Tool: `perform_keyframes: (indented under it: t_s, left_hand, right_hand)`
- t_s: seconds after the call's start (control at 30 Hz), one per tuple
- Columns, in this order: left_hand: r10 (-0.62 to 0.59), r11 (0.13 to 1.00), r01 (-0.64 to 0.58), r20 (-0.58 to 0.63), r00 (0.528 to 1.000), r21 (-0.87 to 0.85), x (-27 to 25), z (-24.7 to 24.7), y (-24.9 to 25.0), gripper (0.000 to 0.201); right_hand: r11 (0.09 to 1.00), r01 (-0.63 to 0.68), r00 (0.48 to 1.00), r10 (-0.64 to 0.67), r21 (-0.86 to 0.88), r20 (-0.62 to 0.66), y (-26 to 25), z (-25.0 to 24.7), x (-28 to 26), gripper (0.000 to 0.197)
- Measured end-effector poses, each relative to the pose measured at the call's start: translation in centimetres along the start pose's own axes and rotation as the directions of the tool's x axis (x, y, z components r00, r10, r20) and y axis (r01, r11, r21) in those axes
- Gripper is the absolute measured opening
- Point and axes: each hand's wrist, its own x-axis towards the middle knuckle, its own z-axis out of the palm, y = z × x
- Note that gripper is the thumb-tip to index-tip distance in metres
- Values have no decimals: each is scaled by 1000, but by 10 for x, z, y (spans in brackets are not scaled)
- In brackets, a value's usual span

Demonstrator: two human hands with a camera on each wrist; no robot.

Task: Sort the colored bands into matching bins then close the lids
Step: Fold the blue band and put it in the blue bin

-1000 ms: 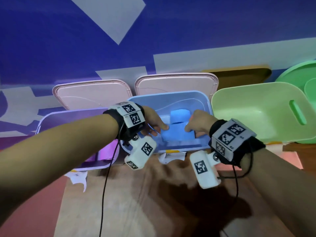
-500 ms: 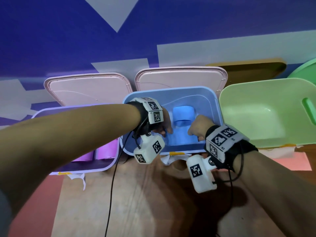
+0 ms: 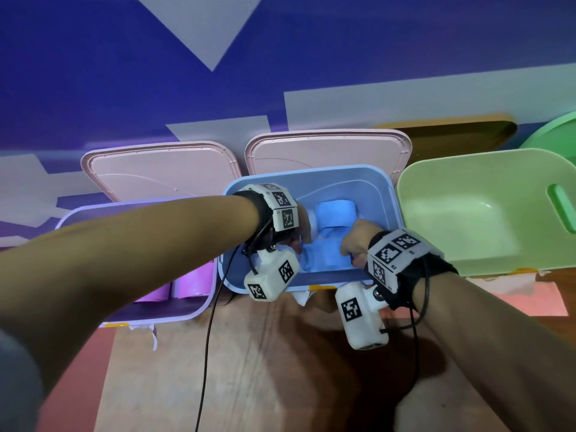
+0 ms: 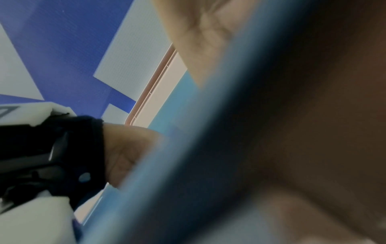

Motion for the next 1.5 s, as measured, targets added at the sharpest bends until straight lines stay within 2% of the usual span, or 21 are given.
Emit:
perform_keyframes:
  t_s: [0.07, 0.13, 0.2, 0.33, 0.43, 0.53, 0.7, 0.77, 0.93, 1.03, 1.1, 1.2, 1.27, 1.37, 1.5]
  left_hand:
    - [13, 1000, -12, -38, 999, 26, -15, 4, 1, 29]
    - [97, 993, -88, -128, 987, 75, -30, 7, 1, 28]
    - [228, 965, -187, -234, 945, 186, -44, 10, 1, 25]
    - [306, 924, -225, -246, 920, 309, -72, 18, 6, 21]
    - [379, 880, -220, -344, 859, 420, -91, 23, 4, 23]
    - [439, 822, -182, -398, 806, 539, -108, 28, -3, 20]
    - [495, 805, -213, -428, 756, 554, -130, 39, -20, 15]
    - [529, 789, -218, -456, 715, 574, -137, 45, -27, 15]
    - [643, 725, -222, -526, 557, 652, -147, 65, -40, 17]
    - [691, 710, -329, -527, 494, 623, -150, 80, -48, 16]
    - [752, 654, -429, -471, 462, 623, -150, 93, -52, 17]
    - [809, 572, -475, -362, 464, 668, -142, 122, -57, 16]
    - [824, 520, -410, -315, 470, 749, -129, 143, -55, 24]
    - [819, 468, -339, -256, 514, 816, -104, 166, -46, 27]
    - [800, 545, -428, -293, 524, 721, -67, 188, -29, 22]
  right_hand:
    - [1000, -4, 1000, 4, 11, 0, 3, 0, 1, 10]
    - [993, -4, 1000, 7, 120, -23, 5, 1, -2, 24]
    - [977, 58, 997, -45, 204, -68, 6, -1, -10, 34]
    - [995, 83, 990, -76, 55, -120, 3, -5, -32, 31]
    - [985, 165, 955, -172, -50, -240, 1, -5, -51, 12]
    - [973, 217, 912, -232, -81, -339, 6, -1, -62, 23]
    - [958, 266, 859, -284, -103, -427, 22, -3, -77, 24]
    - [954, 278, 834, -296, -107, -466, 28, -4, -81, 24]
    - [932, 358, 772, -332, -60, -543, 44, -3, -91, 24]
    - [904, 424, 726, -369, -45, -580, 57, 2, -103, 22]
    - [886, 458, 684, -408, -79, -605, 68, 9, -111, 17]
    - [850, 498, 621, -487, -170, -614, 88, 21, -119, 15]
    - [842, 490, 650, -526, -227, -548, 102, 28, -119, 24]
    - [840, 445, 720, -541, -309, -434, 122, 36, -107, 16]
    - [872, 403, 792, -484, -277, -373, 146, 42, -81, 18]
